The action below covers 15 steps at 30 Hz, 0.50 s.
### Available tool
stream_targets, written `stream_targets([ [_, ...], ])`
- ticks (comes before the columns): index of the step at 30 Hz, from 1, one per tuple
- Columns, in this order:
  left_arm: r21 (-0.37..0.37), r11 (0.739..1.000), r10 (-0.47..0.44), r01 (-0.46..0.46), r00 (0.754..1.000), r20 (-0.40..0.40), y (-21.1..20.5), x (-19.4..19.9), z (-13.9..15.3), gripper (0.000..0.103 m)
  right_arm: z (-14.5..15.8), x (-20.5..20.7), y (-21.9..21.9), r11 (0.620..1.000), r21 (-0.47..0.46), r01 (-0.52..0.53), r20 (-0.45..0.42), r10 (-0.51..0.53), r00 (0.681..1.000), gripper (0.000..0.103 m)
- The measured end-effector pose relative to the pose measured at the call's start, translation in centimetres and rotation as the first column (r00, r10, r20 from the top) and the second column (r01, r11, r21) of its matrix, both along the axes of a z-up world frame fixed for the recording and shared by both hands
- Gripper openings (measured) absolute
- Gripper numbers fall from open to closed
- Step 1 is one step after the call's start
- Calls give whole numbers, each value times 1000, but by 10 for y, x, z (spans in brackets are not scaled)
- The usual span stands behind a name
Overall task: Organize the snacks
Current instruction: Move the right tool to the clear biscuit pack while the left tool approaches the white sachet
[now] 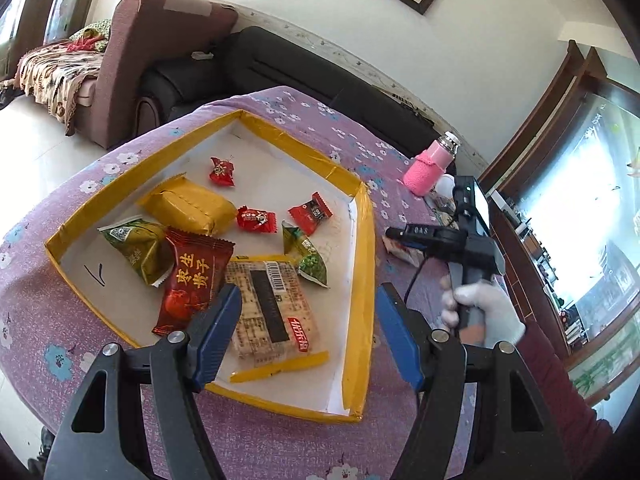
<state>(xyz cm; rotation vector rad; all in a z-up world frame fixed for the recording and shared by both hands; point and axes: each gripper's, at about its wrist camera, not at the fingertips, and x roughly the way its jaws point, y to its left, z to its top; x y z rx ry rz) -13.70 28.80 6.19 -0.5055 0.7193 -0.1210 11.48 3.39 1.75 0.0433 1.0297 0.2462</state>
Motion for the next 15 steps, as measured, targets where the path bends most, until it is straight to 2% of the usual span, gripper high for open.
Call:
stream_targets([
  [3,1,1000,-19,19,1000,0,-6,1,1,69,1,-25,-1,987,104,-124,-105,135,985,29],
  [5,3,1000,-31,31,1000,-4,-10,2,0,69,16,-35,-19,977,144,-159,-92,173,981,28],
  [6,3,999,-35,35,999,-7,-12,3,-1,69,26,-35,-32,982,133,-131,-45,138,989,28],
  [7,1,999,-42,42,999,-12,-15,3,-2,69,40,-32,-53,995,87,-54,35,51,998,31],
  [10,-5,998,-66,66,998,-24,-23,4,-4,69,58,-10,-100,988,6,152,166,-151,975,49],
  [13,10,997,-75,75,997,-28,-29,3,-2,69,51,20,-137,963,2,269,164,-266,950,49],
  [15,19,997,-78,79,996,-32,-31,3,-2,69,40,36,-156,937,6,348,119,-346,931,50],
])
